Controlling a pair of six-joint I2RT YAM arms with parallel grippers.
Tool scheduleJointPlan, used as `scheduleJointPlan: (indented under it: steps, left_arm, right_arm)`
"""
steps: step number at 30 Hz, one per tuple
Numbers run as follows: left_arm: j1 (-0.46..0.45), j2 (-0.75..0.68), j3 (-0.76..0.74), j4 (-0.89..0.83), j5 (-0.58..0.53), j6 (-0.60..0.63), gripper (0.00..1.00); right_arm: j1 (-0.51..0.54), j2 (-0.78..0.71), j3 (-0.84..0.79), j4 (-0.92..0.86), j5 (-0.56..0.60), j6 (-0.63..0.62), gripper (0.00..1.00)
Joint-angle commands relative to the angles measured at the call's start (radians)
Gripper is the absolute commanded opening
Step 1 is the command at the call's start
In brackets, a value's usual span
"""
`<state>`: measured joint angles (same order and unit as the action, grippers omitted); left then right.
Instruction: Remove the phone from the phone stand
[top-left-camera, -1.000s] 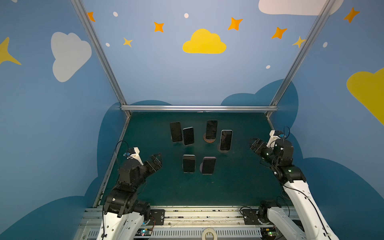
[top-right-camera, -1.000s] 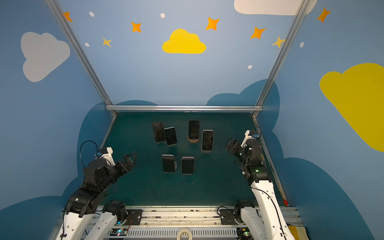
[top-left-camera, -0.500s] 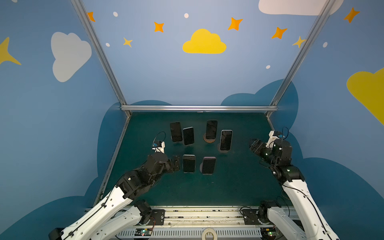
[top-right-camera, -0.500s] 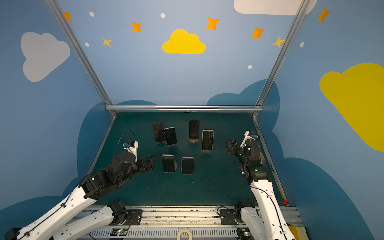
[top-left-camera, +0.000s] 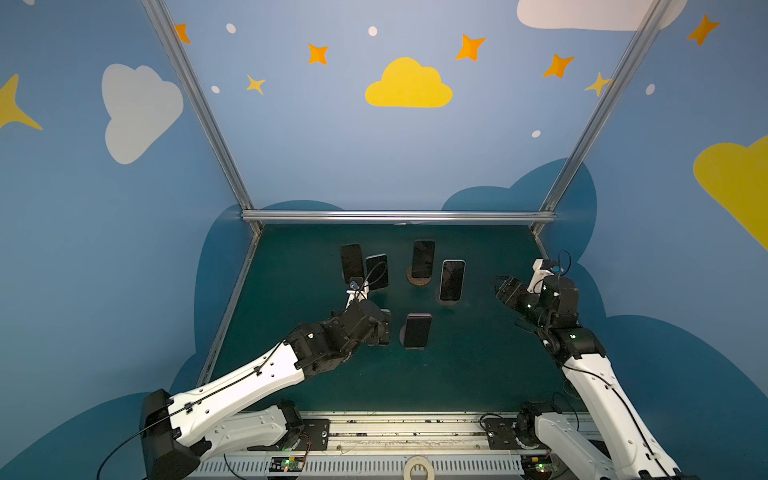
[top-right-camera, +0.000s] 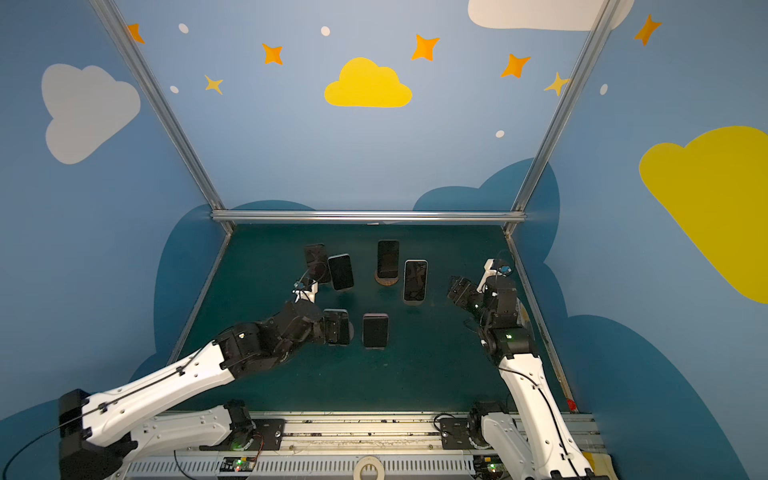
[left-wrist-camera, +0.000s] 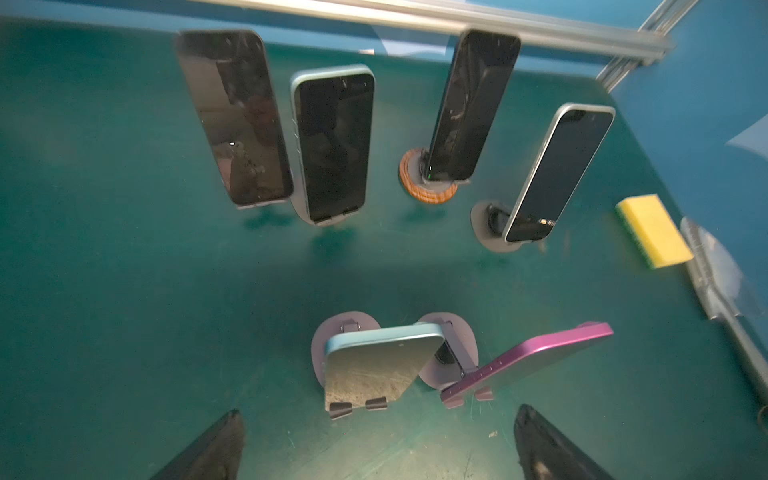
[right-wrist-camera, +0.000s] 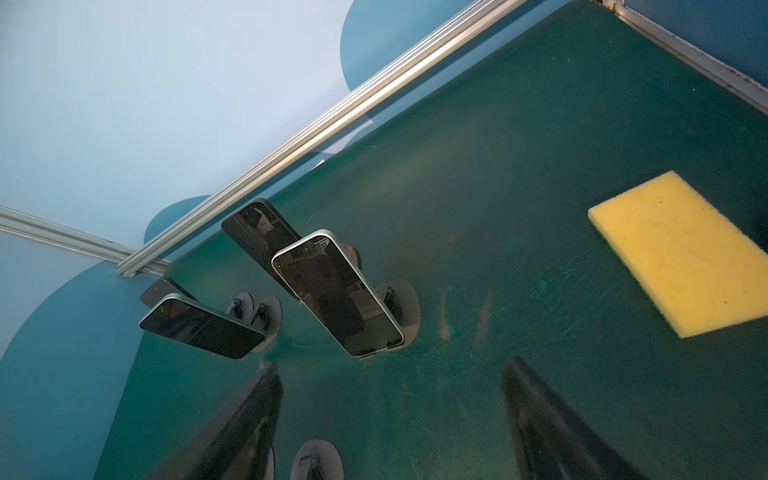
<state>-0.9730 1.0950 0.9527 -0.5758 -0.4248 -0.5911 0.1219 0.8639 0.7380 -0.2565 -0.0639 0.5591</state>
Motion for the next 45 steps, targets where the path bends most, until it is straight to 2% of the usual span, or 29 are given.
scheduleJointPlan:
  steps: [1,5,16,25,31,45]
  left_arm:
    - [-0.015,0.049,0.035,0.018,-0.023,-0.017,1.0]
    - [-0.015,0.124,0.068,-0.022,-0.055,-0.046,1.0]
    - [-0.014,0.22,0.087,-0.019,-0.082,-0.058,1.0]
    - [-0.015,0.285,0.098,-0.024,-0.186,-0.11,1.0]
    - [-0.015,0.35,0.111,-0.019,-0.217,-0.112,1.0]
    - [-0.001,0.397,0.062,0.082,-0.238,-0.115,0.91]
  right_arm:
    - [0.004,0.003,0.004,0.034,0.003,-0.016,0.84]
    - [0.004,0.006,0.001,0.034,-0.006,-0.014,0.84]
    - [0.005,0.005,0.0,0.033,-0.006,-0.016,0.85]
    - [0.006,0.017,0.001,0.039,-0.019,-0.016,0.85]
    - [0.007,0.022,-0.001,0.039,-0.022,-0.017,0.85]
    - [0.007,0.03,-0.002,0.048,-0.027,-0.016,0.85]
